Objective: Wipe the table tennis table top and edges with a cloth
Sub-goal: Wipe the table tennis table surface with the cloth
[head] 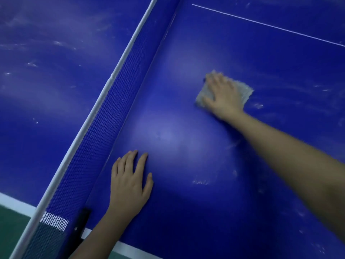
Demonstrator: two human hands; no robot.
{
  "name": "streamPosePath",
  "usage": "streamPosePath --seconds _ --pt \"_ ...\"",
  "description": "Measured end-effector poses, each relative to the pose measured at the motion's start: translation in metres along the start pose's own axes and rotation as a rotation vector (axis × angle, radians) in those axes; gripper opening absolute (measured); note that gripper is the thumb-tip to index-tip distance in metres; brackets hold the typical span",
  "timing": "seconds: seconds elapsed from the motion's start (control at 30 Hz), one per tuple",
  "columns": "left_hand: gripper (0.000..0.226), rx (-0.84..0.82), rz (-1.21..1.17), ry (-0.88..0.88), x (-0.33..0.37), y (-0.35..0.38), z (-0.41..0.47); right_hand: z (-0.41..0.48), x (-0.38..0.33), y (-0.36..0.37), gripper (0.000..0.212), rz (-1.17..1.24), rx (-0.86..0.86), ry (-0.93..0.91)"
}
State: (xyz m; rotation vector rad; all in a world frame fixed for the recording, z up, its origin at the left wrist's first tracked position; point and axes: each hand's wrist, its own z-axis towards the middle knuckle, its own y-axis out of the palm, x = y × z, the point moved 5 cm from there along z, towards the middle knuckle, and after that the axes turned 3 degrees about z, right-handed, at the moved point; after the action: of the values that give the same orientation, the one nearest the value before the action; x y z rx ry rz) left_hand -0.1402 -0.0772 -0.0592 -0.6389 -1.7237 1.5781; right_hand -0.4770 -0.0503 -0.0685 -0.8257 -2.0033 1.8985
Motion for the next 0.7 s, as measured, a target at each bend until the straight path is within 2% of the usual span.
streamPosePath --seconds 0.1,0.17,0.37,0.47,0.57,0.63,0.7 --pt "0.049 0.014 -0.001 0.021 0.004 -0.002 0.008 0.034 0.043 -0.013 0.065 0.001 0.044 0.225" --pt "0.047 0.018 -0.021 0.056 0.011 -0.003 0.019 0.022 0.029 -0.009 0.065 0.005 0.036 0.224" --pt "0.044 0.059 -0.154 0.084 0.024 -0.018 0.085 -0.156 -0.099 0.029 0.075 -0.011 -0.139 -0.347" --pt "0.049 0.024 -0.15 0.129 0.035 -0.018 0.12 -0.217 -0.118 0.044 0.076 -0.005 -0.205 -0.502" --pt "0.054 -0.022 -0.09 0.233 0.058 -0.007 0.148 -0.218 -0.109 0.043 0.074 -0.026 -0.212 -0.591" --pt "0.053 -0.044 -0.055 0.272 0.072 0.003 0.165 -0.187 -0.085 0.036 0.074 -0.04 -0.188 -0.513" --pt "0.053 -0.044 -0.03 0.281 0.08 0.012 0.181 -0.142 -0.045 0.025 0.073 -0.002 -0.119 -0.3"
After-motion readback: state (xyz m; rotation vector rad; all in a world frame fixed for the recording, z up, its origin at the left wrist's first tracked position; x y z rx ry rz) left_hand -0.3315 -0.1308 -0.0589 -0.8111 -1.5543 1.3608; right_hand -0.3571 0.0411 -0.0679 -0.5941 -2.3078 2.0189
